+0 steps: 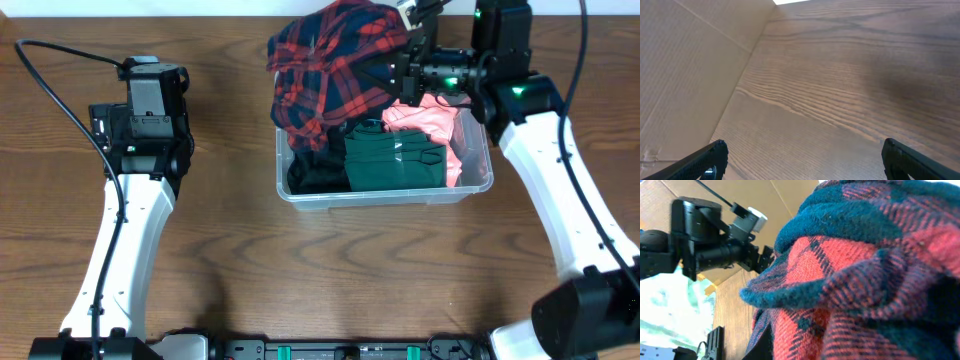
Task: Pack container
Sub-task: 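Lower the plaid shirt into the container and release it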
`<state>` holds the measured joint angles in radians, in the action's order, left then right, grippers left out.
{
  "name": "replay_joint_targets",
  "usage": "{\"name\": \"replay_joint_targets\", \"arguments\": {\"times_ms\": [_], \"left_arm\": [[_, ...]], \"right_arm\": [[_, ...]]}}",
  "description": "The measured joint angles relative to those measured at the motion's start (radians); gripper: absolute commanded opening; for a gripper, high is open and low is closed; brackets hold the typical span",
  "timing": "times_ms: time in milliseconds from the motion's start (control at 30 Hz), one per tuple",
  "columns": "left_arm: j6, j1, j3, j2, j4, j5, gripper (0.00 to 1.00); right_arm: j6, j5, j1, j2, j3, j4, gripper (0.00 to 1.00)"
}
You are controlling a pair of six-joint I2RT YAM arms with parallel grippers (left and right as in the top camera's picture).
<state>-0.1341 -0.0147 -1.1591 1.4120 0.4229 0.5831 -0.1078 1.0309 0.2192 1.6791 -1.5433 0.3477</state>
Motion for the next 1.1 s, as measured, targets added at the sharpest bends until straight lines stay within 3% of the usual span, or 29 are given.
{"name": "replay_joint_targets", "arguments": {"times_ms": [400,1100], "left_arm": [[0.000,0.000,0.000,0.000,0.000,0.000,0.98],[0.000,0.000,0.000,0.000,0.000,0.000,0.98]], "right_arm": [[-0.041,-0.030,0.030,0.082,0.000,0.099,0.01],[0.043,-0.473,0.030,0.082,0.001,0.476,0.01]]}}
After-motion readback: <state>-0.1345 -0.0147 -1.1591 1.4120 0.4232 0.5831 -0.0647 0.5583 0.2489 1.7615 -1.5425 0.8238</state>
